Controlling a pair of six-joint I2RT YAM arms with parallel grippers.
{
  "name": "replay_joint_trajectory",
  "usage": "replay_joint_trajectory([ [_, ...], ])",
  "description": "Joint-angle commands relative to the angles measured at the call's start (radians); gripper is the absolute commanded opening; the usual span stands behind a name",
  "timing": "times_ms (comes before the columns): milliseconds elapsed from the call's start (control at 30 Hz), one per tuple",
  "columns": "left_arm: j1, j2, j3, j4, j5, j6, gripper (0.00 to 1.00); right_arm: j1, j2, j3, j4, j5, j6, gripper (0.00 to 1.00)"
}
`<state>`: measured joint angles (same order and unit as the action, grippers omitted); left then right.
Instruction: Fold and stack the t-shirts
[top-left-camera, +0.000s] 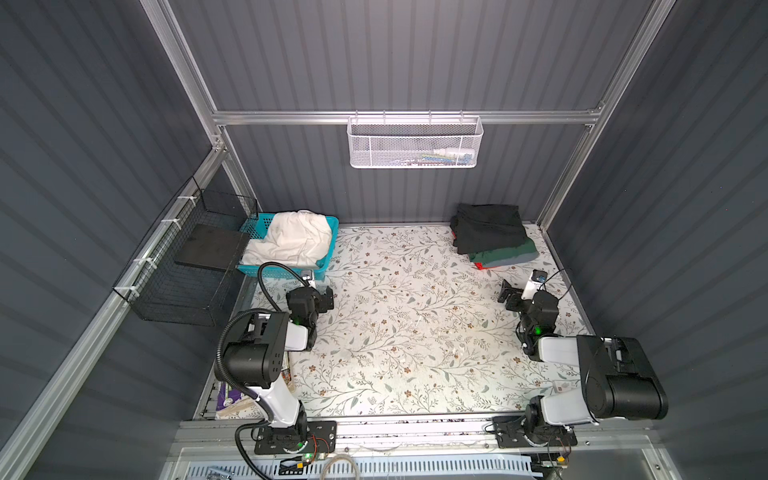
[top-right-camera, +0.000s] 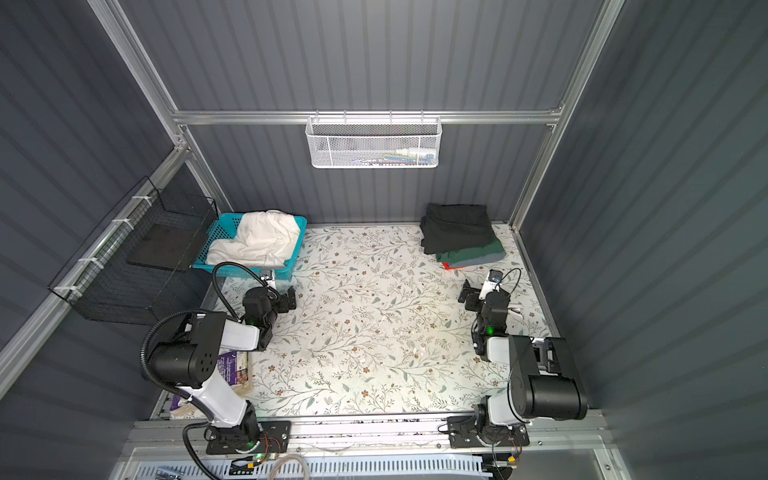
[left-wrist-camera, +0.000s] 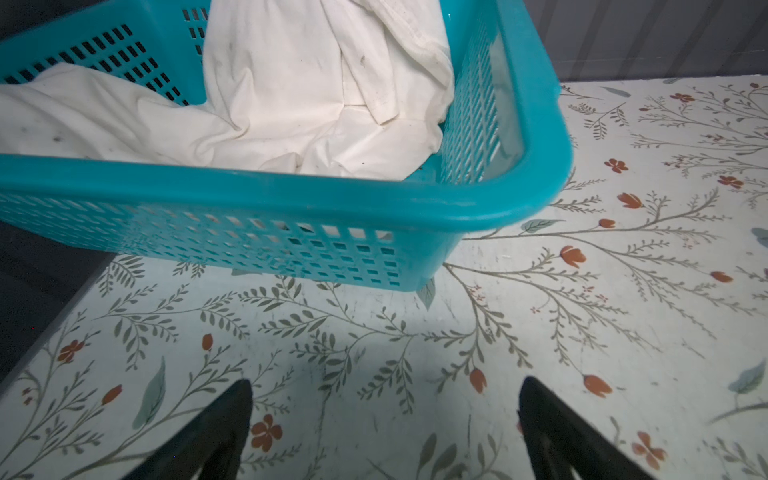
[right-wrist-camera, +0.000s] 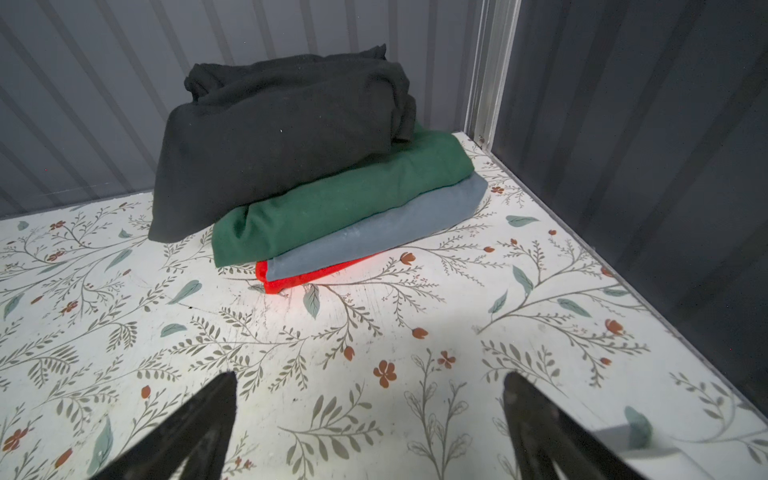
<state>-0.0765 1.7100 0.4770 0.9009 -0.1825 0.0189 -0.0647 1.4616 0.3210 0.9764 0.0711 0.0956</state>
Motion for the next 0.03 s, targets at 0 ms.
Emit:
replay_joint_trajectory([
  [0,0.007,0.010,0.007,-0.009,0.028,0.004,1.00,-0.001,0.002,-0.010,0.033,-0.006,-0.012,0.99],
])
